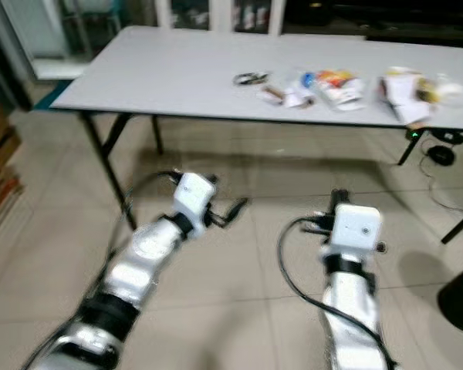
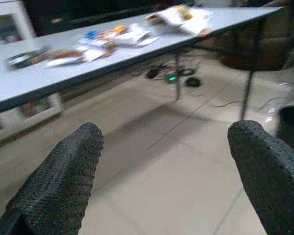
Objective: Picking trash to rubbish bin
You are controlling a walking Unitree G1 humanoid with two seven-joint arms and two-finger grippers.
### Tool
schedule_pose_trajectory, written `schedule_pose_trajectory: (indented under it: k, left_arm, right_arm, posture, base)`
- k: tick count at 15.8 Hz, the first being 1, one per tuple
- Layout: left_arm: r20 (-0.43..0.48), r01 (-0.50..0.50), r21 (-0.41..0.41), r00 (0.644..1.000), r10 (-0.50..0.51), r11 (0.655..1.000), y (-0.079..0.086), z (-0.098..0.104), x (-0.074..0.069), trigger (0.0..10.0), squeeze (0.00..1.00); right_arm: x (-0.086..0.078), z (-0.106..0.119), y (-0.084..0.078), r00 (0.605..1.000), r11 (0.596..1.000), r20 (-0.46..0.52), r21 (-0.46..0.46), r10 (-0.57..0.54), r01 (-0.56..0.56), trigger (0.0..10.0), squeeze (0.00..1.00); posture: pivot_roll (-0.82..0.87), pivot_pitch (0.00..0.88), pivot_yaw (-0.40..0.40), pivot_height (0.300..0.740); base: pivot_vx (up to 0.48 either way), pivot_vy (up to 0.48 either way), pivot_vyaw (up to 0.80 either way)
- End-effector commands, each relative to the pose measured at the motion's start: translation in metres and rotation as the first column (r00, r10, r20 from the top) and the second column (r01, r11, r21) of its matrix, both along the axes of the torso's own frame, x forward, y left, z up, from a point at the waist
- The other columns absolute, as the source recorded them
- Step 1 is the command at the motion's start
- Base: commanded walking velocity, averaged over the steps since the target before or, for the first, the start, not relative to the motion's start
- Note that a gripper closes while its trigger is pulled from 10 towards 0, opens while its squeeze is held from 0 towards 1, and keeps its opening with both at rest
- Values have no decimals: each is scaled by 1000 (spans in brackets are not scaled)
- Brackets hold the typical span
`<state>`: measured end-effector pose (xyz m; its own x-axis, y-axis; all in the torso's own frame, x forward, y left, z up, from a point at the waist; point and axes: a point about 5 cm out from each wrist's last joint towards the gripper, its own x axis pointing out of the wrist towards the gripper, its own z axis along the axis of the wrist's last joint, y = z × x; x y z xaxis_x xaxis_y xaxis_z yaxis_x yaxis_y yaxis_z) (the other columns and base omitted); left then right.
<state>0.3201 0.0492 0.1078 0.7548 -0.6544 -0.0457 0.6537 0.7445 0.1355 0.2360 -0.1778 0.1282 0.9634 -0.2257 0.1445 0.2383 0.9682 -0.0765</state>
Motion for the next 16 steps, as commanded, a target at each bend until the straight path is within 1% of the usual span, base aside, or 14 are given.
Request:
schedule_pose_trajectory:
  k: [1, 16]
  left_arm:
    - [16, -4, 21, 1000, 3, 1000, 4, 3, 3, 10000, 0]
    - [13, -12, 31, 1000, 11, 999, 7, 1, 2, 10000, 0]
  right_arm:
    - [1, 5, 2, 1000, 1000, 16, 1, 3, -3, 10000, 0]
    - [1, 4, 5, 1000, 1000, 7, 5, 9, -9, 10000, 0]
  posture:
    - [82, 38, -22, 740]
    - [91, 54, -18, 740]
  base:
    - [345, -330, 0]
    - [344, -331, 0]
